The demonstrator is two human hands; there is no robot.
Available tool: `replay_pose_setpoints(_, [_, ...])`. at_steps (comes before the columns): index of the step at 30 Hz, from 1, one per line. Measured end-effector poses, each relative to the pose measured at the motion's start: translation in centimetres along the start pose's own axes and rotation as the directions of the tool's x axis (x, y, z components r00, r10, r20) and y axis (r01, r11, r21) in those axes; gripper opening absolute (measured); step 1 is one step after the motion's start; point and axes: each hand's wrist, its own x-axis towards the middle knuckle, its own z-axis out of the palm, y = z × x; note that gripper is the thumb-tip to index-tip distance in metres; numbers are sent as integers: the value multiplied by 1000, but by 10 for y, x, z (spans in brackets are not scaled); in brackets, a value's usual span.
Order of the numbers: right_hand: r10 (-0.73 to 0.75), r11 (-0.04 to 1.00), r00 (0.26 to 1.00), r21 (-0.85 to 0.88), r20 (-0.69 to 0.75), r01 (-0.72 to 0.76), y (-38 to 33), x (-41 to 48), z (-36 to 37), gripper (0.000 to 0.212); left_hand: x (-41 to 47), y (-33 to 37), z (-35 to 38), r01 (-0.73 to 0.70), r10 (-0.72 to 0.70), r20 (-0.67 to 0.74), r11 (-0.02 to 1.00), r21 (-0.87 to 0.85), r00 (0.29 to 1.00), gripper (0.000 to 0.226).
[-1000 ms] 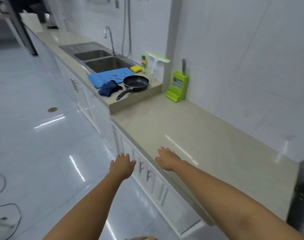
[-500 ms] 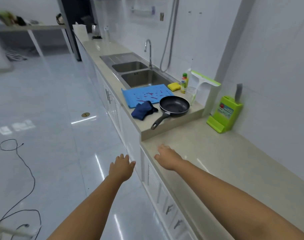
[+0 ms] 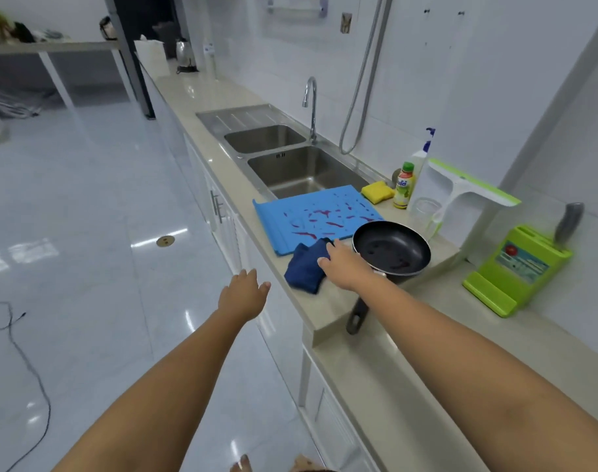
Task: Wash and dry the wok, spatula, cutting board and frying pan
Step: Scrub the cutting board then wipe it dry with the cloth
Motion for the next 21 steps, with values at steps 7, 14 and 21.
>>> replay_pose_setpoints(7, [198, 977, 978, 92, -67, -191, -2, 118, -31, 60, 125, 0, -45, -92, 92, -9, 990, -104, 996, 56])
replay_pose_setpoints(14, [373, 923, 925, 128, -66, -363, 39, 209, -47, 66, 231, 6, -33, 27, -14, 51, 963, -268, 999, 58])
replay_pose_setpoints(21, [544, 837, 839, 94, -26, -539, 92, 264, -51, 61, 282, 9, -9, 59, -81, -35, 906, -420, 996, 66])
